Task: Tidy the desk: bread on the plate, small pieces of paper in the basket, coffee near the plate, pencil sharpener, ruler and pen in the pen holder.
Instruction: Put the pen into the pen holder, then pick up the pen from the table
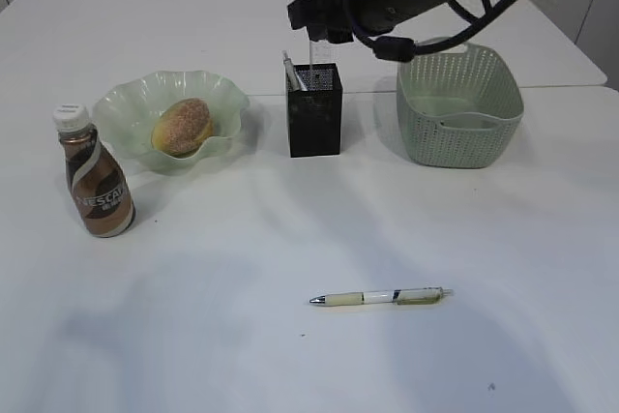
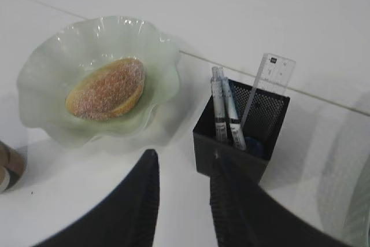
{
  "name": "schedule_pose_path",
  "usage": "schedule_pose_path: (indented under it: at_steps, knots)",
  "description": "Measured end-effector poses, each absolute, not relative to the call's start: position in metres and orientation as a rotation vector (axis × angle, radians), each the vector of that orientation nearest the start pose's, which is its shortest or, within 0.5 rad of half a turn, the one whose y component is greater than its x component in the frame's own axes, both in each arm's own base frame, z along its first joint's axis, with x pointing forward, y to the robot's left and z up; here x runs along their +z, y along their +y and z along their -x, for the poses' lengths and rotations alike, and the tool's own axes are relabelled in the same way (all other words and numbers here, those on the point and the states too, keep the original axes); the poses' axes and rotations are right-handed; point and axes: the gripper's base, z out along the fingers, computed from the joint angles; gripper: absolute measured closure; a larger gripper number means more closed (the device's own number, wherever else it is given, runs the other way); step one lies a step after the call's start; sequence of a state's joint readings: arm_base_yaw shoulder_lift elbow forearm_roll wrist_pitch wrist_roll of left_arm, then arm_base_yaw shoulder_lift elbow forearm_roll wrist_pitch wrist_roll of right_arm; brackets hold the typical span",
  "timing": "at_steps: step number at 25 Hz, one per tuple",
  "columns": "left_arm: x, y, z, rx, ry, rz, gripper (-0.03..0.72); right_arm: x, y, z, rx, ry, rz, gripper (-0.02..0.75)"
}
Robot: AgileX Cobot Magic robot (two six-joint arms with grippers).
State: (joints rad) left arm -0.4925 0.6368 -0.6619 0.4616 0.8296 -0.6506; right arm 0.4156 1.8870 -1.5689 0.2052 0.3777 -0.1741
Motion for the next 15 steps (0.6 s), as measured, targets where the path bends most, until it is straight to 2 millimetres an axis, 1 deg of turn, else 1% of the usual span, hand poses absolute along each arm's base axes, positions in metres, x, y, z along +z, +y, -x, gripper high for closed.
schedule_pose_path:
  at_steps: [5, 7, 8, 9, 10, 13, 15]
  knots:
    - [0.317, -0.024, -0.110, -0.061, 2.223, 0.010, 0.510, 0.311, 0.181, -0.386, 0.334, 2.223, 0.528, 0.477]
    - [0.316, -0.023, -0.109, -0.050, 2.237, 0.016, 0.510, 0.313, 0.180, -0.384, 0.335, 2.235, 0.533, 0.477]
    - [0.315, -0.022, -0.109, -0.043, 2.245, 0.019, 0.510, 0.321, 0.177, -0.376, 0.335, 2.259, 0.549, 0.477]
    - [0.315, -0.022, -0.108, -0.041, 2.250, 0.021, 0.510, 0.318, 0.176, -0.373, 0.336, 2.294, 0.561, 0.477]
    - [0.314, -0.022, -0.108, -0.041, 2.255, 0.024, 0.510, 0.330, 0.173, -0.366, 0.339, 2.287, 0.561, 0.477]
    - [0.314, -0.023, -0.108, -0.050, 2.259, 0.027, 0.510, 0.341, 0.169, -0.355, 0.341, 2.312, 0.563, 0.477]
    - [0.314, -0.023, -0.107, -0.064, 2.266, 0.032, 0.510, 0.352, 0.163, -0.345, 0.321, 2.318, 0.556, 0.477]
